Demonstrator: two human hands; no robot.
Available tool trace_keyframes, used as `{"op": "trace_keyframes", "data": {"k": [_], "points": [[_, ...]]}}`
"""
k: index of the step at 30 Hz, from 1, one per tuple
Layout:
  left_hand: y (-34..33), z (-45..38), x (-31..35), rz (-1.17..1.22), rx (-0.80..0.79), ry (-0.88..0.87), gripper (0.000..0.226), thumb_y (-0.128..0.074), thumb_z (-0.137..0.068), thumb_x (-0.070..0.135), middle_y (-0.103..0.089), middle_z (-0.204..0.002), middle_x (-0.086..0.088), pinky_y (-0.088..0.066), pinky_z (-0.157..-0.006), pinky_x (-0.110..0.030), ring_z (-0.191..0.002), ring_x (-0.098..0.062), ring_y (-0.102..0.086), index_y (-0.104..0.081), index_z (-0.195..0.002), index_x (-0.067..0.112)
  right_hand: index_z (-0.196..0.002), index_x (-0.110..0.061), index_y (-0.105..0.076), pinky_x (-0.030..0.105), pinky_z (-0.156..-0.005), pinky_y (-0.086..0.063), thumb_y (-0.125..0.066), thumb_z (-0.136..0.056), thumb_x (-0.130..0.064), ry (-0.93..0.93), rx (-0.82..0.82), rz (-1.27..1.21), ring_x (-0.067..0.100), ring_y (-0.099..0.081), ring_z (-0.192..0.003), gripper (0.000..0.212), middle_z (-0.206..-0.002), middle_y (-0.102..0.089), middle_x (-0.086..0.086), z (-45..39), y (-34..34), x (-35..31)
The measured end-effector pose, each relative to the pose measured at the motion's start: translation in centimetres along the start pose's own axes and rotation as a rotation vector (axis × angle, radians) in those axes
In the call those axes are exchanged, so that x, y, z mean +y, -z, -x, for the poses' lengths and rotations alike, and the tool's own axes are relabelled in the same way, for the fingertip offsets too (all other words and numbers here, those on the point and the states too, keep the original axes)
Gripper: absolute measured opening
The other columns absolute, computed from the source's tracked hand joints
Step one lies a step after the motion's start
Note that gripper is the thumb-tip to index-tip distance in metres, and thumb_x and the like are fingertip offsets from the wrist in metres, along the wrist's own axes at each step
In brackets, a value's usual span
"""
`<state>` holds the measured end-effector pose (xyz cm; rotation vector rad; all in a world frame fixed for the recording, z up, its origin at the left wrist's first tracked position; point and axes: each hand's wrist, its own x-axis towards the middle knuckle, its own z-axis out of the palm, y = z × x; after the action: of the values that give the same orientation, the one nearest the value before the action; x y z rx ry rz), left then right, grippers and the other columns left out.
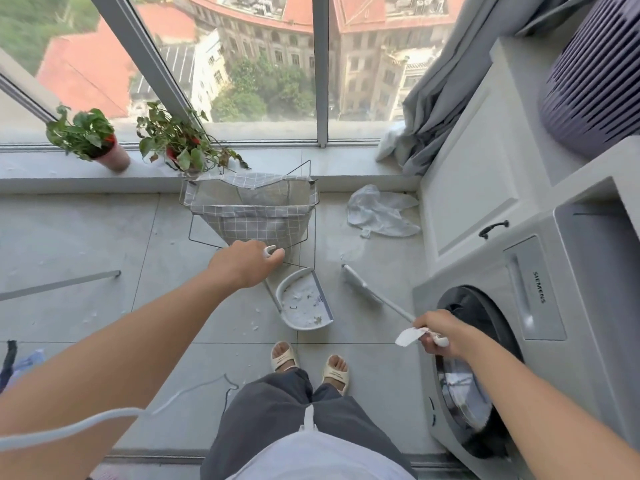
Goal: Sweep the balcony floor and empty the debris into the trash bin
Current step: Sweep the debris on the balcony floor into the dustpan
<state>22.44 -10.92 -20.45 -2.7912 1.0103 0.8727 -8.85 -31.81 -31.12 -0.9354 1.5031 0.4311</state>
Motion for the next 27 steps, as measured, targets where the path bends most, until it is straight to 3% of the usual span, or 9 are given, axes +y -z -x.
{"op": "trace_keyframes", "data": {"k": [7,13,18,22,27], "points": [[1.3,-2.1,-0.8,0.041,-0.006,-0.056,0.054,-0.032,-0.091,0.060,-0.061,-0.073,-0.004,-0.042,-0.062,-0.033,-0.073,-0.025,-0.060,-0.055,-0.073,0.014,-0.088,-0.001,-0.052,0.016,-0.036,-0.037,-0.052,-0.088,-0.001,0.101,0.048,-0.018,0.011,-0.043,-0.034,0.001,-0.066,-0.049,0.011,0.2,-1.9,-5.0],[3.1,-4.3,-2.2,0.068,-0.054,-0.084,0.056,-0.034,-0.092,0.062,-0.062,-0.077,-0.003,-0.042,-0.061,-0.030,-0.073,-0.022,-0.059,-0.064,-0.089,0.015,-0.093,-0.003,-0.054,0.017,-0.037,-0.038,-0.052,-0.089,-0.003,0.102,0.130,0.018,0.012,-0.047,-0.036,0.004,-0.073,-0.050,0.012,-2.3,-5.6,-9.4],[3.3,-6.8,-2.8,0.123,-0.097,-0.102,0.057,-0.040,-0.088,0.066,-0.062,-0.076,-0.004,-0.041,-0.060,-0.031,-0.072,-0.024,-0.059,-0.057,-0.074,0.013,-0.103,-0.006,-0.051,0.016,-0.036,-0.038,-0.047,-0.090,-0.001,0.028,0.150,0.057,0.015,-0.048,-0.045,0.014,-0.086,-0.049,0.013,-4.3,-10.0,-10.7],[3.1,-8.3,-2.5,0.168,-0.134,-0.152,0.058,-0.044,-0.085,0.070,-0.058,-0.064,-0.001,-0.036,-0.055,-0.029,-0.063,-0.021,-0.057,-0.051,-0.062,0.017,-0.086,-0.005,-0.048,0.014,-0.034,-0.034,-0.039,-0.090,0.003,-0.080,0.106,0.091,0.011,-0.042,-0.026,0.013,-0.066,-0.045,0.010,-3.2,-11.6,-10.1],[3.9,-9.5,-1.1,0.149,-0.150,-0.178,0.062,-0.044,-0.082,0.076,-0.059,-0.066,0.001,-0.040,-0.057,-0.029,-0.063,-0.016,-0.056,-0.052,-0.065,0.017,-0.080,-0.001,-0.053,0.014,-0.034,-0.035,-0.047,-0.084,0.002,-0.077,0.105,0.049,0.011,-0.040,-0.031,0.007,-0.055,-0.046,0.008,0.0,-7.4,-11.9]]}}
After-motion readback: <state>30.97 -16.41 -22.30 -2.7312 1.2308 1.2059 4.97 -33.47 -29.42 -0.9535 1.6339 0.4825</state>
